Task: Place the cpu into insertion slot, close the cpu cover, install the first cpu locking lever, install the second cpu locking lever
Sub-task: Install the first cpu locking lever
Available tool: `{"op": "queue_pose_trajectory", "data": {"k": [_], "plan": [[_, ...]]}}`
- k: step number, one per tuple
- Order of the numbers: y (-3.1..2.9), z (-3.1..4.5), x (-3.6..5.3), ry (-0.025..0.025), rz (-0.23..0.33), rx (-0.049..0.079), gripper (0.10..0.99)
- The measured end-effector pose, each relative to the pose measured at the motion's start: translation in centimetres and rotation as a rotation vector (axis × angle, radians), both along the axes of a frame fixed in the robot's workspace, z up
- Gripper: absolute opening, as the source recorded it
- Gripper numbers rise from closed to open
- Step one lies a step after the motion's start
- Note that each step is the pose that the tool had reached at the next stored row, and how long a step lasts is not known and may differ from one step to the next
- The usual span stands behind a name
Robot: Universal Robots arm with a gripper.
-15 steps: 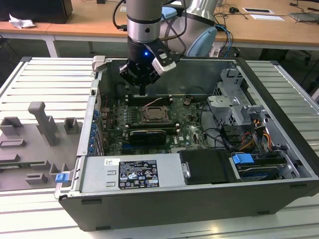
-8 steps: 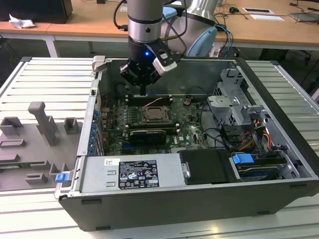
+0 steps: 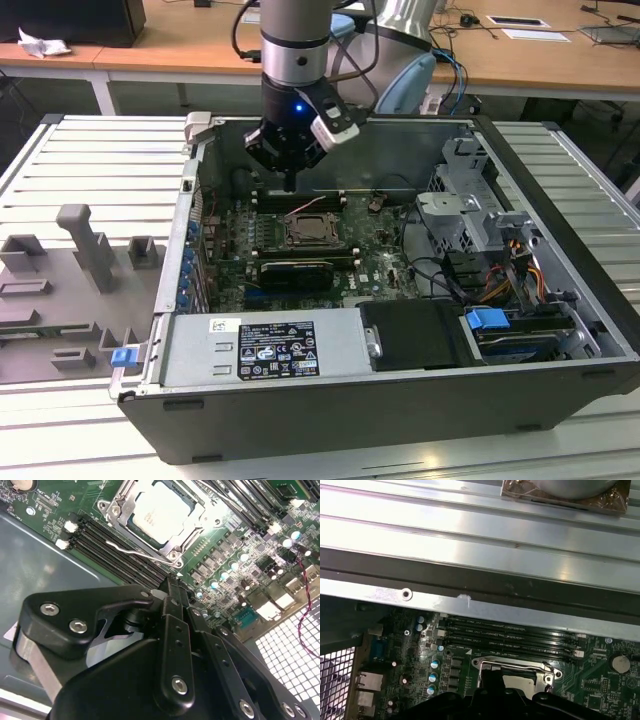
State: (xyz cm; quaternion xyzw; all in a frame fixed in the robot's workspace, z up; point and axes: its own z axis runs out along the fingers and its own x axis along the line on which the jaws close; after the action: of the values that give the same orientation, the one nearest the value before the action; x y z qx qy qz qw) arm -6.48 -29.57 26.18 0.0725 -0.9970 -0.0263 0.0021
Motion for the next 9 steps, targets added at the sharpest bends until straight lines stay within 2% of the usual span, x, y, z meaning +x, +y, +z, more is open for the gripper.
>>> {"op": "queue_pose_trajectory", "data": {"k": [8,9], "plan": [[-0.01,-0.08,0.52,0.0,-0.001,0.001,0.106],[-0.03,-0.16,0.72,0.0,-0.002,0.014,0.106]]}}
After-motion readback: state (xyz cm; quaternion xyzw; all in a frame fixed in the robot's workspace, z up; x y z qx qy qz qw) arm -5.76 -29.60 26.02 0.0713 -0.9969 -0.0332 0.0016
